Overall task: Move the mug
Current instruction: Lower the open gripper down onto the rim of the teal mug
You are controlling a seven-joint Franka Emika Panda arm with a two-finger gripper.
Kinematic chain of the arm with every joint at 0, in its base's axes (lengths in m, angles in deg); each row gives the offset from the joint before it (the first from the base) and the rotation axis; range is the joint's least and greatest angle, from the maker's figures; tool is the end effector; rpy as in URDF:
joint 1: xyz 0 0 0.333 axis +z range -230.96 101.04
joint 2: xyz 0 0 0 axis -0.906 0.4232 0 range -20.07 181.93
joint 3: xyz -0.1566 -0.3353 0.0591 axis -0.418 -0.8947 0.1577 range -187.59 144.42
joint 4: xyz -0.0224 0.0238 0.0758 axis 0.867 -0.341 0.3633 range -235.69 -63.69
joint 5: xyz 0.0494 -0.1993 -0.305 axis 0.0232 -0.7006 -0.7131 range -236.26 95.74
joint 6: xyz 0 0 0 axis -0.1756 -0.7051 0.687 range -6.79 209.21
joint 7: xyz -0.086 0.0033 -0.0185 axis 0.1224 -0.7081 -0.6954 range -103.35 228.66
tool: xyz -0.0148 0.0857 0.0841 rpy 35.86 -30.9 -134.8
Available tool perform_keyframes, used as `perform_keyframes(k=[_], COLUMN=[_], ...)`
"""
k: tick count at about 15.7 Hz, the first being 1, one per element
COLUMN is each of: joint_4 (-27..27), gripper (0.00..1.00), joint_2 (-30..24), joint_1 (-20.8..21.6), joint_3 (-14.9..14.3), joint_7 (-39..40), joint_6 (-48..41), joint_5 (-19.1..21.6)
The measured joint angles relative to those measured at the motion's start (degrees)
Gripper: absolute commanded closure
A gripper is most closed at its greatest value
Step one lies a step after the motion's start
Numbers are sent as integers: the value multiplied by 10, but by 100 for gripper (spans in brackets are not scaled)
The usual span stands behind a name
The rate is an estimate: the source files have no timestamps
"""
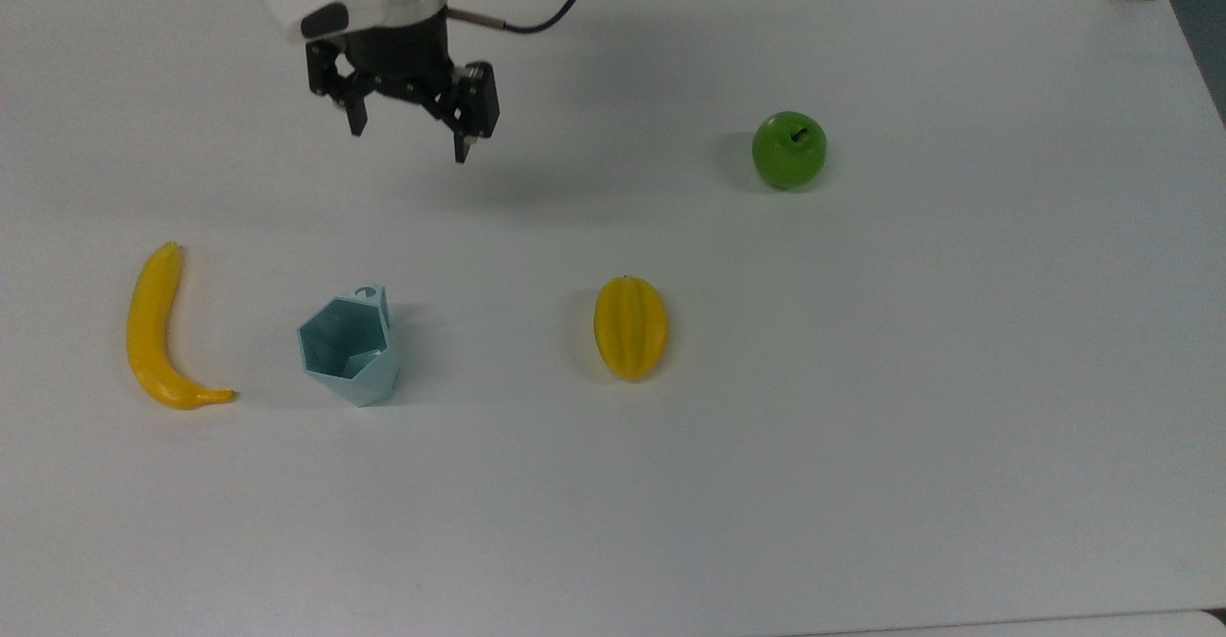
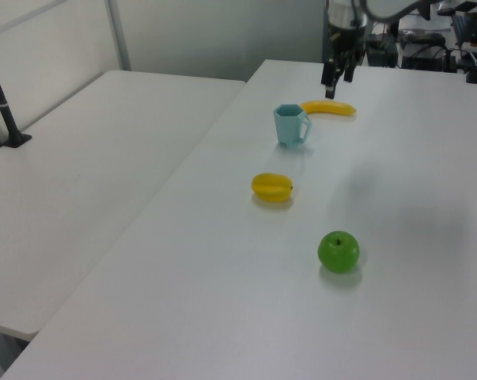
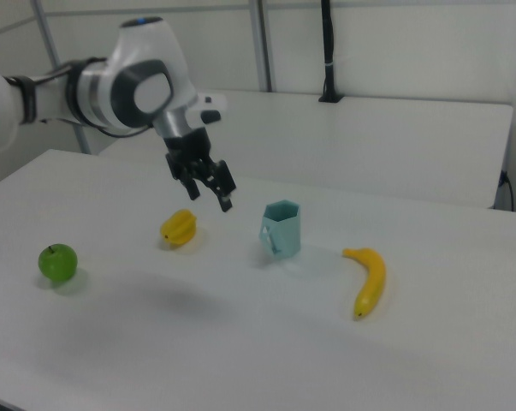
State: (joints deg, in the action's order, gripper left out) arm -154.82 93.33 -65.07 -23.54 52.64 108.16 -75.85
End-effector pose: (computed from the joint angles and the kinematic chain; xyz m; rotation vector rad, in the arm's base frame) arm 0.6281 -0.0279 0.5422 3.0341 -0.2660 0.1809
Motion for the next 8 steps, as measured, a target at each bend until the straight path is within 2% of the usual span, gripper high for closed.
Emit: perform_keyframes(k=[4, 6, 8], joint_4=[-1, -1, -1], gripper=[3, 13, 28], joint_2=[74, 105, 129], joint_1=[-21, -27, -31], joint_3=[-1, -1, -1], joint_7=[1, 1, 1], joint_6=[107, 153, 198], joint_5=[-1, -1, -2])
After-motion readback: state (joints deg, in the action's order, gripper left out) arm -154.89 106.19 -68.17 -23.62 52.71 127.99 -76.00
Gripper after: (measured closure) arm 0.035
